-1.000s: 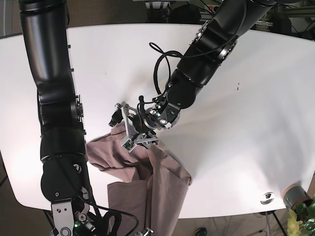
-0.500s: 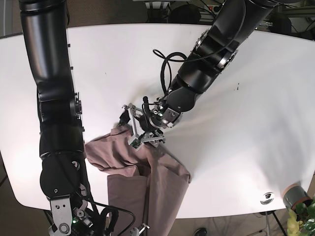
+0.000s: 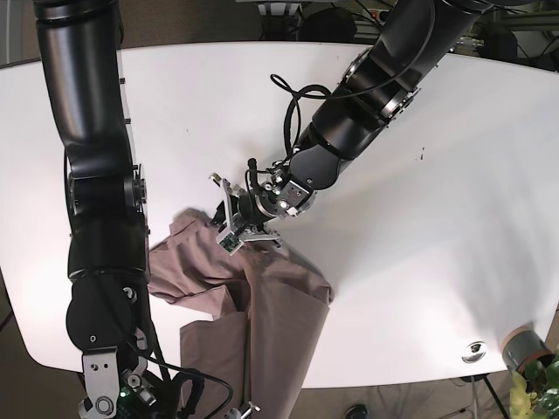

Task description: Fold the T-shirt properly

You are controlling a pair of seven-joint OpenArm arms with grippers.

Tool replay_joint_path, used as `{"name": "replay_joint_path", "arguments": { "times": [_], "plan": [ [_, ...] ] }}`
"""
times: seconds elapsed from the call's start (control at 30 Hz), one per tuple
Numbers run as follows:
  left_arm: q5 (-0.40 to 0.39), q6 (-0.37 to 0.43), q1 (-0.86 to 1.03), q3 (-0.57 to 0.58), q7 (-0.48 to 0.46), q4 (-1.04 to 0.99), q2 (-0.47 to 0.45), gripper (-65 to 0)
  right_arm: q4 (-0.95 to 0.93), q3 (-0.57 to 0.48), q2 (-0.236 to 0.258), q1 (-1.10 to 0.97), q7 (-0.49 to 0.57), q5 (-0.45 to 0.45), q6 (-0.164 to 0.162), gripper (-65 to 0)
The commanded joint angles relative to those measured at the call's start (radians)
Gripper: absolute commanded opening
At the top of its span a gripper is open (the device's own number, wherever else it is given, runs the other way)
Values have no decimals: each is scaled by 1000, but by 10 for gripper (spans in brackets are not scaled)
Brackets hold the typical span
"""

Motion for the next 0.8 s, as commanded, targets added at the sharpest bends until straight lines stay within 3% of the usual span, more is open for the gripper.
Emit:
{"name": "replay_joint_path", "arguments": {
  "times": [0.0,0.17,0.3,0.6,0.67,0.77],
  "plan": [
    [7,-11,-1,1,46,2,8,-626,13,9,1,39,33,0,-7,-631],
    [5,-11,16,-25,54,10,-24,-650,16,9,12,36,33,0,-7,-631],
    [5,-12,40,-115,74,51,-81,-650,19,9,18,36,33,0,-8,-631],
    [4,-18,212,-298,218,435,-248,-650,21,9,21,34,33,0,-8,-631],
    [4,-18,235,-299,226,498,-256,-610,19,10,23,34,33,0,-8,-631],
    [7,-18,260,-296,227,579,-256,-471,21,10,23,23,33,0,-7,-631]
  ]
}}
